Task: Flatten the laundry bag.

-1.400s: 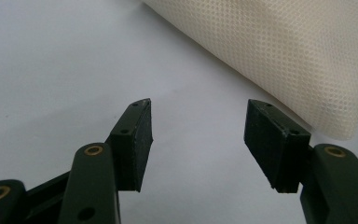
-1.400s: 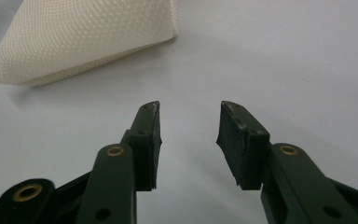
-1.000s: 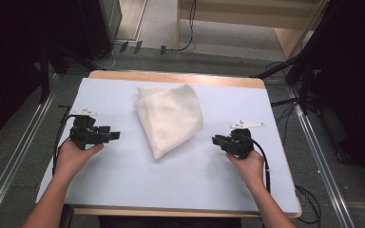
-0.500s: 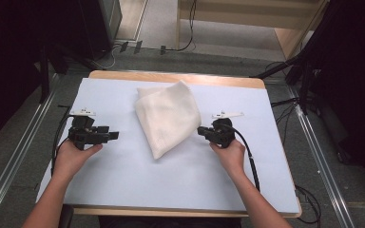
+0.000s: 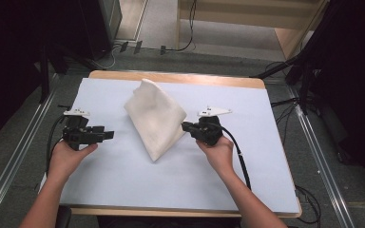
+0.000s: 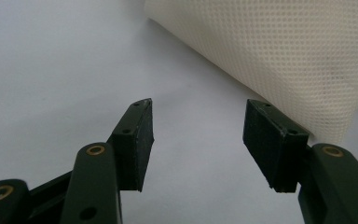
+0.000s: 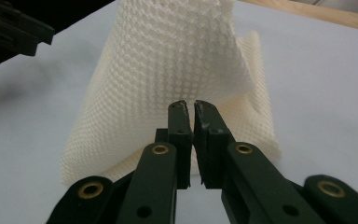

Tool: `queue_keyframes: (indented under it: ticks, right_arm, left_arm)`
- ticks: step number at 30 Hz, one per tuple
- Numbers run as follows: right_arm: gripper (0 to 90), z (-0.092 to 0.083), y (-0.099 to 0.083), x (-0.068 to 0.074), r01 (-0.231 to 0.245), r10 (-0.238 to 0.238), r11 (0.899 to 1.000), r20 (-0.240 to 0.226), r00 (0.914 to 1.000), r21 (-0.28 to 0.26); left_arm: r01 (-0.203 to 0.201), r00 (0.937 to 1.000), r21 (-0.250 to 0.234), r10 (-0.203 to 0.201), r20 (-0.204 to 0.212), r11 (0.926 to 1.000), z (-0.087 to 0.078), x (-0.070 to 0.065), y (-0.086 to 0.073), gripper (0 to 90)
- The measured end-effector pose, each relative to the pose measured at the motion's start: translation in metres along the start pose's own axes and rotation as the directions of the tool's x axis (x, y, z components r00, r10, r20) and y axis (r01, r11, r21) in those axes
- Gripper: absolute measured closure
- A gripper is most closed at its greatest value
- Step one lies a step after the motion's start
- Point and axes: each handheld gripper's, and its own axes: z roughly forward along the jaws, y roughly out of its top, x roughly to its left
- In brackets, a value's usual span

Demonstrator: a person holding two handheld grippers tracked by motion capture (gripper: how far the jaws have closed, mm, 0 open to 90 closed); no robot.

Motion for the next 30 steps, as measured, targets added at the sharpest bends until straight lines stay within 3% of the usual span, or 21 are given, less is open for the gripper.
queue_keyframes:
  ticks: [7,18,23,25,26,28,30]
  right_arm:
    - [87.0,0.008,0.008,0.017,0.037,-0.037,0.999,-0.050,0.9981,-0.006]
    - [87.0,0.034,0.004,0.034,0.075,-0.070,0.996,-0.107,0.9919,0.050]
    - [85.2,0.032,0.004,0.022,0.078,-0.073,0.995,-0.066,0.9951,0.068]
    - [79.5,0.030,0.003,0.007,0.050,-0.047,0.996,-0.036,0.9982,0.080]
    - [79.5,0.030,0.003,0.007,0.050,-0.047,0.996,-0.036,0.9982,0.080]
    - [72.0,0.032,0.002,-0.008,0.041,-0.042,0.995,0.003,0.9991,0.086]
    - [70.2,0.033,0.002,-0.014,0.036,-0.037,0.995,0.017,0.9992,0.090]
  left_arm:
    - [0.029,0.9994,-0.017,-0.030,-0.015,0.9994,-0.010,0.009,-0.006,44.6]
    - [0.063,0.9975,-0.038,-0.064,-0.029,0.9973,-0.023,0.020,-0.012,44.3]
    - [0.061,0.9975,-0.041,-0.063,-0.033,0.9973,-0.024,0.021,-0.013,44.1]
    - [0.060,0.9976,-0.040,-0.061,-0.033,0.9974,-0.025,0.022,-0.013,44.0]
    - [0.060,0.9976,-0.040,-0.061,-0.033,0.9974,-0.025,0.022,-0.013,43.9]
    - [0.067,0.9970,-0.042,-0.069,-0.036,0.9969,-0.026,0.023,-0.013,43.8]
    - [0.069,0.9969,-0.043,-0.070,-0.036,0.9967,-0.026,0.023,-0.014,43.8]
